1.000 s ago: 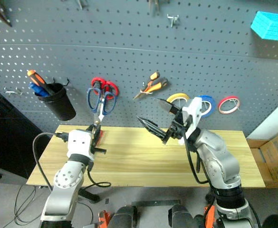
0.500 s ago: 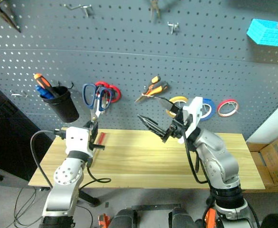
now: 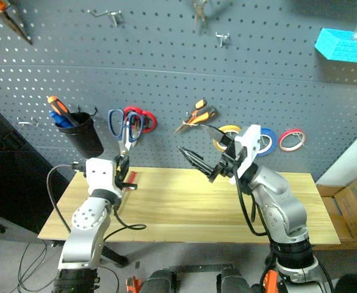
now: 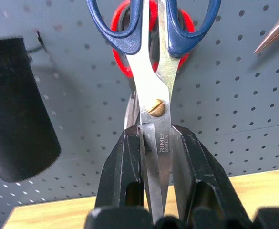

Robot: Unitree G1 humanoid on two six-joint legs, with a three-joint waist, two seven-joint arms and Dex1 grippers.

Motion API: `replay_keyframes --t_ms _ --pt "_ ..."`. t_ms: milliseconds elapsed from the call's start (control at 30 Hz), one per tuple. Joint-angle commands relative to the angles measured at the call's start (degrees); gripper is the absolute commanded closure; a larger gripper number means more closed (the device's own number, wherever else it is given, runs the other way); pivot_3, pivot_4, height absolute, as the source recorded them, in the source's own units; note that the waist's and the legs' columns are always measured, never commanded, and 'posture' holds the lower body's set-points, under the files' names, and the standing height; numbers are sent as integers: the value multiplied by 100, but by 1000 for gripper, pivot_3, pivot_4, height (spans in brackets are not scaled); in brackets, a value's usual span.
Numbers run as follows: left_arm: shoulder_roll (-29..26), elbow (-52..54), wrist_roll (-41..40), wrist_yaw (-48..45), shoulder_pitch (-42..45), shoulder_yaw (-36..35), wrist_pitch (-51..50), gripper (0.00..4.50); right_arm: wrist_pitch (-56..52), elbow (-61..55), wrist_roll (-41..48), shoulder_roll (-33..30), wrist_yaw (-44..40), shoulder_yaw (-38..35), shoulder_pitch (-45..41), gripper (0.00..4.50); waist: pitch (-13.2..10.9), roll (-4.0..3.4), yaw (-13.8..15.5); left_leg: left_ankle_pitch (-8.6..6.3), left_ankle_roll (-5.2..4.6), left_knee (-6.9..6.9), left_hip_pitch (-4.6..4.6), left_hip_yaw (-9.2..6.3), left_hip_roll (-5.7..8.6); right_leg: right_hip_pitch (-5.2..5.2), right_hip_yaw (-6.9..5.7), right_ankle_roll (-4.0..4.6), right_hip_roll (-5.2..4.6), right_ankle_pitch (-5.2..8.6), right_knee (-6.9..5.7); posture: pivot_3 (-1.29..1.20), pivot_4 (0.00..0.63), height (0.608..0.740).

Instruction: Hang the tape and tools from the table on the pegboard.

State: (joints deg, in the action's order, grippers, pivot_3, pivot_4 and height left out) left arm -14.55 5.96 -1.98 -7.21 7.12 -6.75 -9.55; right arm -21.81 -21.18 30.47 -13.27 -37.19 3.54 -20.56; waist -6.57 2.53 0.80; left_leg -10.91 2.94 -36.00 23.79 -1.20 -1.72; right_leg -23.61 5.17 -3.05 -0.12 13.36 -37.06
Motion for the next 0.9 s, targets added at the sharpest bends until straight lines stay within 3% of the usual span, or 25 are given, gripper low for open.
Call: replay_keyframes --t_ms 33,400,800,900 --pt "21 -133 -133 -164 360 45 -38 4016 72 -262 61 -40 38 -45 -9 0 1 0 0 0 0 0 0 0 1 2 0 -5 0 -3 0 101 41 740" --pt "-7 -1411 -145 -419 1485 128 128 4016 31 -275 56 -73 55 -9 -30 0 6 0 15 1 -1 -6 -2 -7 1 9 -2 -20 6 -12 -1 88 43 740" --pt "35 -1442 -291 -498 1381 85 122 29 -34 -385 102 -156 144 -38 40 0 10 -1 -41 1 -1 -7 -4 -6 0 10 0 -24 6 -15 -3 75 52 740" --pt "34 -1282 -324 -460 1163 45 -8 29 -64 -432 113 -177 158 -31 79 0 10 -2 -55 1 -1 -7 -6 -7 0 12 0 -24 6 -14 -4 74 61 740"
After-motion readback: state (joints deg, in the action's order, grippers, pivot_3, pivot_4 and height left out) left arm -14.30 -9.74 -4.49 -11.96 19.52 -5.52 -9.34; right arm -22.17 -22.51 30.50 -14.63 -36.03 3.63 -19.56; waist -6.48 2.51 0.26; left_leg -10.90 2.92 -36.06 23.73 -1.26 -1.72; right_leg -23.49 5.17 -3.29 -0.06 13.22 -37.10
